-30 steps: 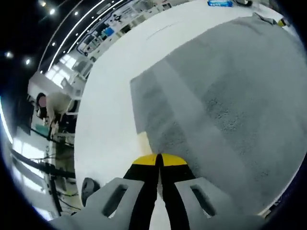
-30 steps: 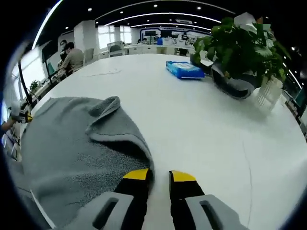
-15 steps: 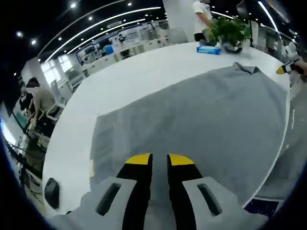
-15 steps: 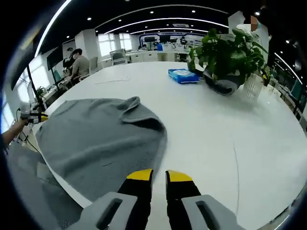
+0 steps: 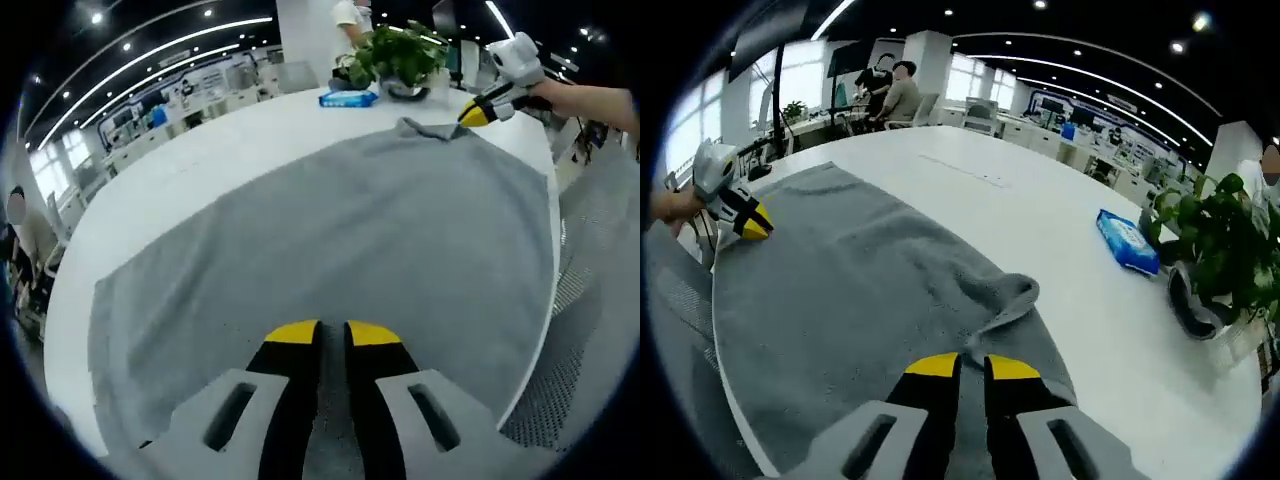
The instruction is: Open the folded towel by lifting each exposed corner and separating the folded layers until the towel lies flat within the target outline without major curled edges
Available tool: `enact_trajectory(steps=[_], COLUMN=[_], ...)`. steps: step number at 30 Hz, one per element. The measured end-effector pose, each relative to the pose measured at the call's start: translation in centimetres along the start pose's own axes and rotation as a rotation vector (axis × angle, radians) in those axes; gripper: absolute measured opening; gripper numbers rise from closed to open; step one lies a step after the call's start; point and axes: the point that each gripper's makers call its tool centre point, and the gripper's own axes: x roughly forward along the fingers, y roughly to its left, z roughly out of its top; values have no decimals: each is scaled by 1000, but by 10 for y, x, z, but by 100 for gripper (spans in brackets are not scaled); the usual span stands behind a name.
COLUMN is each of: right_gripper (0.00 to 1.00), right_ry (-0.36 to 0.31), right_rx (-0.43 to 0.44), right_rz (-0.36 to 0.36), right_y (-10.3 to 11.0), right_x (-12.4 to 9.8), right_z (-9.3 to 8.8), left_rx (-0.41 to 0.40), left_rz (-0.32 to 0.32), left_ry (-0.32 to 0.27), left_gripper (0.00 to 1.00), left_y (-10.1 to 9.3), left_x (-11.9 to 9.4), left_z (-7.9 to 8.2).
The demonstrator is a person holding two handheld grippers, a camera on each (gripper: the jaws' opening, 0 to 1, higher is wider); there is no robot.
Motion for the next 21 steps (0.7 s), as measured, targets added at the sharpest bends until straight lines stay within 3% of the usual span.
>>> enact_trajectory(steps=[4,5,7,8,11,16,18,21], right_gripper=[6,6,4,4,2,1,1,1], right_ry=[37,39,73,54,24,-72,-148,-190], right_rx=[52,49,-23,-45,24,93,171,206], right_rz=[24,38,19,12,3,-113,-206,-307], right_y=[3,7,5,4,-2,-40,-72,-107], right_x=[18,22,26,27,25,5,-6,-12], right_z=[-12,-14,-22,-18,-12,4,14,15], left_rx=[5,38,92,98,110,150,165,178], left_rz=[6,7,28,28,33,22,9,-2], left_ry=[-2,-7,-10,-8,8,60,82,105], left_gripper=[5,3,1,1,0,0,0,0], left_y=[-4,-7,-9,-10,-11,-12,-13,-14], left_x=[1,0,0,0,1,1,0,1], left_z=[-1,-1,0,0,1,0,0,0])
